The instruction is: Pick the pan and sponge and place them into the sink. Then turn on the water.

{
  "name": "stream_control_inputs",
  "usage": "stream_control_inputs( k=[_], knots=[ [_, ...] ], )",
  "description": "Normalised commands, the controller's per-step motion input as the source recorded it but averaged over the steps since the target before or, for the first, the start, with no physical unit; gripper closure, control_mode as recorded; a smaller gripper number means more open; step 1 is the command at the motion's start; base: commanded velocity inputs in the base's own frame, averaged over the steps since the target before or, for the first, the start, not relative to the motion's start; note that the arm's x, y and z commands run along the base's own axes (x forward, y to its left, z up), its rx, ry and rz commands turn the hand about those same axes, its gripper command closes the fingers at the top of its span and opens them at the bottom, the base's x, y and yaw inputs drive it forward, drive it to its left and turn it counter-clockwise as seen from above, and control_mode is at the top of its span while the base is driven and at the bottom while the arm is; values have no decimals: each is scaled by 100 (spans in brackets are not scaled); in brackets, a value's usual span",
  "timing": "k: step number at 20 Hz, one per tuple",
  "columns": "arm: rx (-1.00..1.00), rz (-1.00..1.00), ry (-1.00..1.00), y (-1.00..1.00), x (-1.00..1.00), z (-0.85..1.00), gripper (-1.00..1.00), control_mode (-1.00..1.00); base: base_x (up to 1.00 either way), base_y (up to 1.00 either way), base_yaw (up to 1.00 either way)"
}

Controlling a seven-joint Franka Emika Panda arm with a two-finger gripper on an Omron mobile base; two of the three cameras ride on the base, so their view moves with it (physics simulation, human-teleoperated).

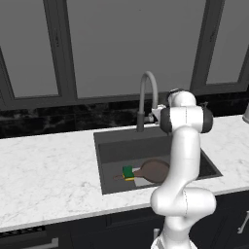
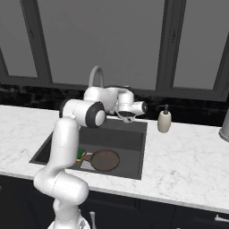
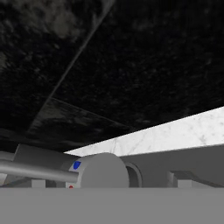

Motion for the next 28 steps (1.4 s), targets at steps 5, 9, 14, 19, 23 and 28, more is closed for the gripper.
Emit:
stream_control_inputs(
  k=[5, 9, 14, 19, 23, 28],
  knots=[
    [0, 0, 0, 0, 0, 0, -100, -100, 0, 0, 0],
    [0, 0, 0, 0, 0, 0, 100, -100, 0, 0, 0],
    [0, 0, 0, 0, 0, 0, 100, -100, 0, 0, 0],
    [0, 0, 0, 0, 0, 0, 100, -100, 0, 0, 0],
    [0, 0, 0, 0, 0, -2, 100, -100, 0, 0, 0],
    [5, -1, 0, 0, 0, -1, 100, -100, 0, 0, 0]
  ],
)
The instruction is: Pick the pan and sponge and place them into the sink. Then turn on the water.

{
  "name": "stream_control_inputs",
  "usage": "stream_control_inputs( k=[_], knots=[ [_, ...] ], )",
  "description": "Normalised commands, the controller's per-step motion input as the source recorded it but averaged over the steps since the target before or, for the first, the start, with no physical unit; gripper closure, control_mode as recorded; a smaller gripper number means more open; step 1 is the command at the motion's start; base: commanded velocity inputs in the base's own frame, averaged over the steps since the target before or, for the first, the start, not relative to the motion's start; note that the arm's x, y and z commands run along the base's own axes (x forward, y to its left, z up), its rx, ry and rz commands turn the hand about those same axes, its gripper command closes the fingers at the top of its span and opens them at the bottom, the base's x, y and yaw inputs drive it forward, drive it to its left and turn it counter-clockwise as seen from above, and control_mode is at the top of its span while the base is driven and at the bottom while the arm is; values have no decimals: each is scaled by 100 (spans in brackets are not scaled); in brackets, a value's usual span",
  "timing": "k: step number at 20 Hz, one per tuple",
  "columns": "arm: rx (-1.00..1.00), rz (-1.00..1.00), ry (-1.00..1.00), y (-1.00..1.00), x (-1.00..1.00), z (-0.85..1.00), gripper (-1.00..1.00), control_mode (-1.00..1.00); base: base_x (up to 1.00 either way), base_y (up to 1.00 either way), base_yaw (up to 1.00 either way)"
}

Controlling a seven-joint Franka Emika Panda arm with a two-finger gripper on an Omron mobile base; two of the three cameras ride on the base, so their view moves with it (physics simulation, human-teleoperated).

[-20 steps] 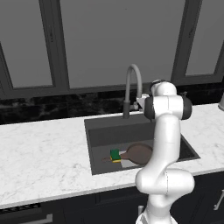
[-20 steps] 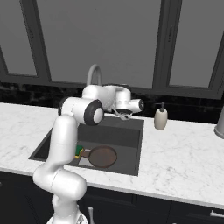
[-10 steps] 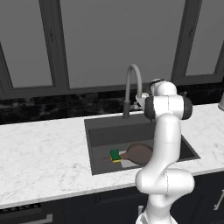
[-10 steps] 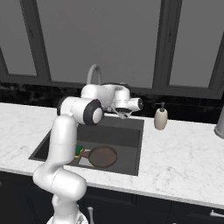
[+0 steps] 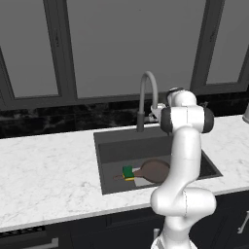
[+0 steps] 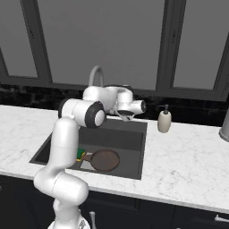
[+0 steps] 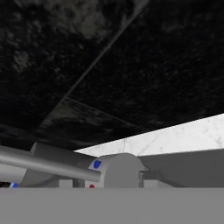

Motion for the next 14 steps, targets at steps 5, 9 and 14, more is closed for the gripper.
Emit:
stream_control_inputs(
  k=[5, 9, 14],
  knots=[
    [15, -9, 1, 0, 0, 0, 100, -100, 0, 0, 0],
    [14, -18, 7, 0, 4, 0, 100, -100, 0, 0, 0],
    [11, -20, 11, 0, 5, 0, 100, -100, 0, 0, 0]
  ],
)
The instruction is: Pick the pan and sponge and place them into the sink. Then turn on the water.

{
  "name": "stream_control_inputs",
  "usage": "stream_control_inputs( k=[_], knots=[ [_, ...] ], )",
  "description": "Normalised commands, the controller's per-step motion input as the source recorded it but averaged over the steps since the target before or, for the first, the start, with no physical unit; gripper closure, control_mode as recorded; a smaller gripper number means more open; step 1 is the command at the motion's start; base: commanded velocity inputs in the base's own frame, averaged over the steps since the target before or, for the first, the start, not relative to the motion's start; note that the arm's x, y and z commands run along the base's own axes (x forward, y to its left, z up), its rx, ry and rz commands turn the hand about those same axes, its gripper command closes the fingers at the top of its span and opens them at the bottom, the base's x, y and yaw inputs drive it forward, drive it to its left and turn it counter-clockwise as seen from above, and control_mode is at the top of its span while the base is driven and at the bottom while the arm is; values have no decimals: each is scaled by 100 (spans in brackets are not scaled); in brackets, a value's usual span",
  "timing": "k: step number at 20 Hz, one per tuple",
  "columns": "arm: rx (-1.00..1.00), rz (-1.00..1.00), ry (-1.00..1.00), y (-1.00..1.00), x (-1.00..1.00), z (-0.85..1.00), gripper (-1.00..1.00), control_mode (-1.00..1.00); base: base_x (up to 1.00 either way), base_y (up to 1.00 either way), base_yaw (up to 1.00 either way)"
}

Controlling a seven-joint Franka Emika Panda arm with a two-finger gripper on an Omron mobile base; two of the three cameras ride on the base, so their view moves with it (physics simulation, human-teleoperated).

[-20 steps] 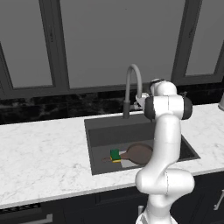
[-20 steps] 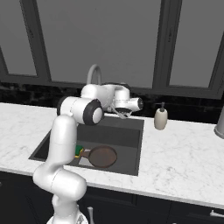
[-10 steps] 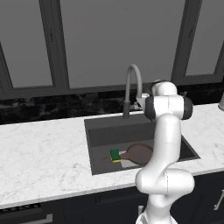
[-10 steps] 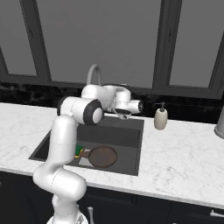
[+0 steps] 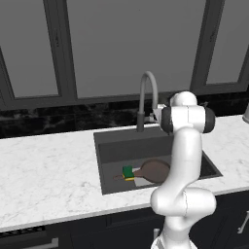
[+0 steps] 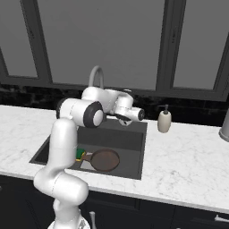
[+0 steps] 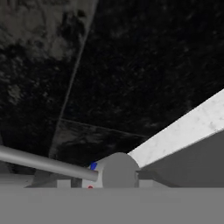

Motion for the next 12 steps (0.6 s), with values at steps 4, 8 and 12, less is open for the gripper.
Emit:
stream_control_inputs(
  k=[4, 8, 12],
  knots=[
    [12, -14, 13, 0, 13, -4, 100, -100, 0, 0, 0],
    [17, -3, 10, 0, 20, -23, 100, -100, 0, 0, 0],
    [20, 0, 8, 0, 25, -28, 100, -100, 0, 0, 0]
  ],
)
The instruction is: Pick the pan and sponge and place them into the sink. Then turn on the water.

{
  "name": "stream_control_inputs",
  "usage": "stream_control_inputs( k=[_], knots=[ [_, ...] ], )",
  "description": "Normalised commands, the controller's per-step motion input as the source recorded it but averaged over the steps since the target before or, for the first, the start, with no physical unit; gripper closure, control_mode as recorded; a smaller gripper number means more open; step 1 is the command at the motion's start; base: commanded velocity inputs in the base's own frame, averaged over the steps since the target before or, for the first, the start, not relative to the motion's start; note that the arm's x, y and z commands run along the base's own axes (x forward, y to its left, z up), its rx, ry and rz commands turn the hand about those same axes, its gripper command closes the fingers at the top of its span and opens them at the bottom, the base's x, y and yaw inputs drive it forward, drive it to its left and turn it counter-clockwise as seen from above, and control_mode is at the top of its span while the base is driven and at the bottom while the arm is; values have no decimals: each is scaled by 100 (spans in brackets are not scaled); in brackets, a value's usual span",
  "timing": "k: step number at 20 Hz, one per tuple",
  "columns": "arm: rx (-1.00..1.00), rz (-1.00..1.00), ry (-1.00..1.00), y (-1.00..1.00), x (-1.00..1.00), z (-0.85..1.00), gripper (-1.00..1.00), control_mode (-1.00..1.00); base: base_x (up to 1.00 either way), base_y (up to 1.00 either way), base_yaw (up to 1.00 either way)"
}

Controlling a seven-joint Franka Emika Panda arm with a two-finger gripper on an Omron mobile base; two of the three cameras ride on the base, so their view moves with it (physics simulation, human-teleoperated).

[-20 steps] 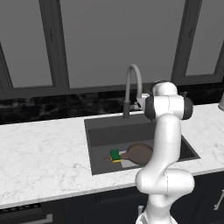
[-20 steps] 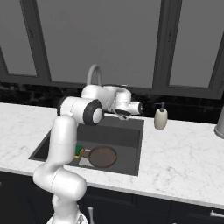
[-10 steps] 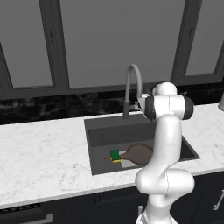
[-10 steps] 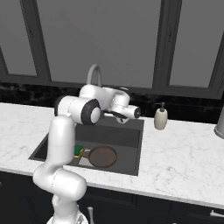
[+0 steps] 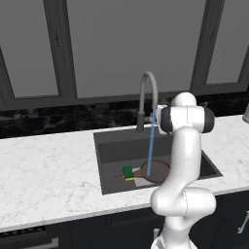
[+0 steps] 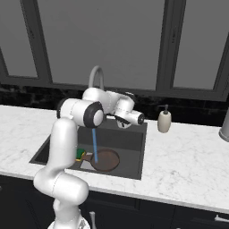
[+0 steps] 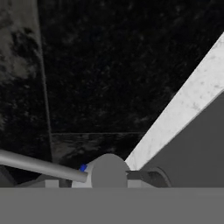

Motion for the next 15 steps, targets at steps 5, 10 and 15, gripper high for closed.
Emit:
stream_control_inputs(
  k=[5, 10, 15],
  knots=[
    [16, 0, 8, 0, 16, -22, 100, -100, 0, 0, 0],
    [5, 0, 4, 0, 2, -17, 100, -100, 0, 0, 0],
    [0, 0, 0, 0, 0, -1, 100, -100, 0, 0, 0]
  ],
)
